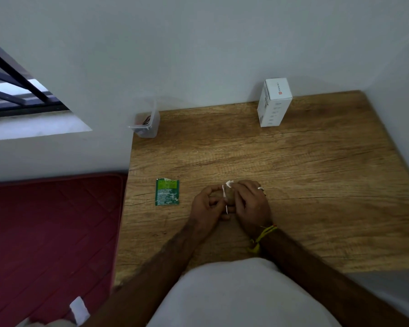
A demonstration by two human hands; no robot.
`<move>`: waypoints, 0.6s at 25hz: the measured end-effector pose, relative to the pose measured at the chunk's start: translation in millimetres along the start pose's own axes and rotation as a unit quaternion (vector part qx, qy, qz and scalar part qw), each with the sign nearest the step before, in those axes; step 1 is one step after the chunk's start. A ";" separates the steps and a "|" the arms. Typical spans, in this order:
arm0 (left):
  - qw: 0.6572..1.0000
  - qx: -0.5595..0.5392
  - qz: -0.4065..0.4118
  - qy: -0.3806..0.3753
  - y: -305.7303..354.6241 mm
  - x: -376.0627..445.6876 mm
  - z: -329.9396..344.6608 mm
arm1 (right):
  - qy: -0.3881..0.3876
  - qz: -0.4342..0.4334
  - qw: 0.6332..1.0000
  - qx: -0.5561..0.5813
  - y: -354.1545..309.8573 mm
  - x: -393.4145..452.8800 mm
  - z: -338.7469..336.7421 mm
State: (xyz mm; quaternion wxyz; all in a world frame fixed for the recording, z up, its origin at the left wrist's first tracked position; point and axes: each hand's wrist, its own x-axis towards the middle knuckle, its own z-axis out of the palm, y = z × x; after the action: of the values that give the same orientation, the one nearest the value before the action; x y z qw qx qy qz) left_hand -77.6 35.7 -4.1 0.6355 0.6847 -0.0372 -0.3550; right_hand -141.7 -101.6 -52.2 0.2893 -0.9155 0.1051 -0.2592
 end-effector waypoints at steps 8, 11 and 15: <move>1.000 -0.006 0.007 -0.007 -4.9 1.7 -3.1 | -0.047 -0.099 0.994 -0.015 -2.4 -1.7 2.5; 1.000 -0.003 0.004 -0.011 -8.3 4.3 -4.0 | -0.047 -0.094 0.994 0.004 -3.4 -0.9 -0.6; 1.000 -0.007 -0.004 -0.022 -9.3 5.1 -6.4 | -0.062 -0.108 0.992 0.019 -2.6 0.4 -2.2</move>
State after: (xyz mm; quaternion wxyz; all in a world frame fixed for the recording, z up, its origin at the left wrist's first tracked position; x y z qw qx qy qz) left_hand -74.1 40.3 -15.0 0.6375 0.6727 -0.0460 -0.3728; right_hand -142.5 -100.7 -49.0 0.2827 -0.9302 -0.0174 -0.2336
